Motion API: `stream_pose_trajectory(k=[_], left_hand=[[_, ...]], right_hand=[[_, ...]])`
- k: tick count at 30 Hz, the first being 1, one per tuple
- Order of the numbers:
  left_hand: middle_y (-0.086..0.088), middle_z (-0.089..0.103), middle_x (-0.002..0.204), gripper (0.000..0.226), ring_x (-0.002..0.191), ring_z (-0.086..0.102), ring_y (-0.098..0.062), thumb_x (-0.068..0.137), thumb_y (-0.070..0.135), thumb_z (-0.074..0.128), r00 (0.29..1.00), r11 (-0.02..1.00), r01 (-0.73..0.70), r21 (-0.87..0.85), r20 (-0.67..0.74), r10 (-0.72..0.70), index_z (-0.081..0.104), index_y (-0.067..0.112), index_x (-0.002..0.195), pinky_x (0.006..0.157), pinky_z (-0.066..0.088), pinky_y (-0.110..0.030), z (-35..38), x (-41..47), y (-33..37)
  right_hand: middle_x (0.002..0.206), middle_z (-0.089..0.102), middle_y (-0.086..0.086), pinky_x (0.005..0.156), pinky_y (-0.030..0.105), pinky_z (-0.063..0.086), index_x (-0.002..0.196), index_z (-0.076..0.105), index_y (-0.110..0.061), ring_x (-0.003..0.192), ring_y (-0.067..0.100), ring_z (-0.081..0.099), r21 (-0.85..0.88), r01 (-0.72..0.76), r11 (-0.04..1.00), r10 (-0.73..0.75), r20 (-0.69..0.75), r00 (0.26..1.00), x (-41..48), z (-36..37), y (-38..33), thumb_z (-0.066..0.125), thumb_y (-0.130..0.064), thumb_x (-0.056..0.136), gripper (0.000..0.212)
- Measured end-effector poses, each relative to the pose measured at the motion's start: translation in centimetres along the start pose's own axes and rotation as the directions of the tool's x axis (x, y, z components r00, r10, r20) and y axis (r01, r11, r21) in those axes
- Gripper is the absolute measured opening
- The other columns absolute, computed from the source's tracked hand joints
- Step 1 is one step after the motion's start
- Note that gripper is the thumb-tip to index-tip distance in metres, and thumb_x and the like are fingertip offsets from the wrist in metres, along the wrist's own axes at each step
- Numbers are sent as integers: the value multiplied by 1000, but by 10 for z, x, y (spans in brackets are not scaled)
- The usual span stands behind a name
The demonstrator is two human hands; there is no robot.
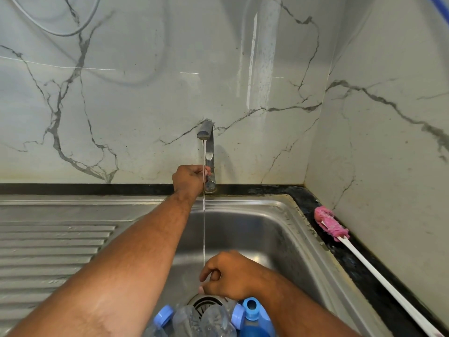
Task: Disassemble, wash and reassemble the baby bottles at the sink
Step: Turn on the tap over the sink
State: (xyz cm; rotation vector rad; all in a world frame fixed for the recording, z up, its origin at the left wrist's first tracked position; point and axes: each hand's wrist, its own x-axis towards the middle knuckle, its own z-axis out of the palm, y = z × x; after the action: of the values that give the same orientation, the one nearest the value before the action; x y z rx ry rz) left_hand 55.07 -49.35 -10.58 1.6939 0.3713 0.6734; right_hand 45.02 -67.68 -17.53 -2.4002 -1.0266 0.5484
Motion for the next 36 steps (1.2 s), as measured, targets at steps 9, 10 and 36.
stream_pose_trajectory(k=[9, 10, 36], left_hand=[[-6, 75, 105, 27, 89, 74, -15, 94, 9, 71, 997, 999, 39, -1, 71, -39, 71, 11, 120, 83, 62, -33, -21, -7, -7], [-8, 74, 106, 29, 91, 74, -18, 93, 9, 71, 997, 998, 47, 45, 56, -49, 70, 11, 122, 88, 61, -36, -28, -11, -9], [-2, 78, 85, 5, 76, 76, -13, 90, 17, 73, 876, 865, -33, 501, 431, -216, 77, 17, 87, 88, 61, -35, -115, -158, -43]], right_hand=[[103, 73, -3, 89, 29, 56, 114, 74, -21, 84, 7, 64, 16, -1, 1000, 1, -30, 1000, 0, -2, 2, 74, -38, 90, 30], [98, 72, -5, 88, 28, 55, 113, 74, -20, 78, 4, 62, 12, -1, 1000, 2, -38, 999, -1, -4, 2, 74, -37, 91, 28], [147, 48, 1, 105, 51, 41, 155, 29, -43, 132, 29, 40, -565, 11, 825, 227, 349, 909, -14, 36, -11, 93, -31, 69, 108]])
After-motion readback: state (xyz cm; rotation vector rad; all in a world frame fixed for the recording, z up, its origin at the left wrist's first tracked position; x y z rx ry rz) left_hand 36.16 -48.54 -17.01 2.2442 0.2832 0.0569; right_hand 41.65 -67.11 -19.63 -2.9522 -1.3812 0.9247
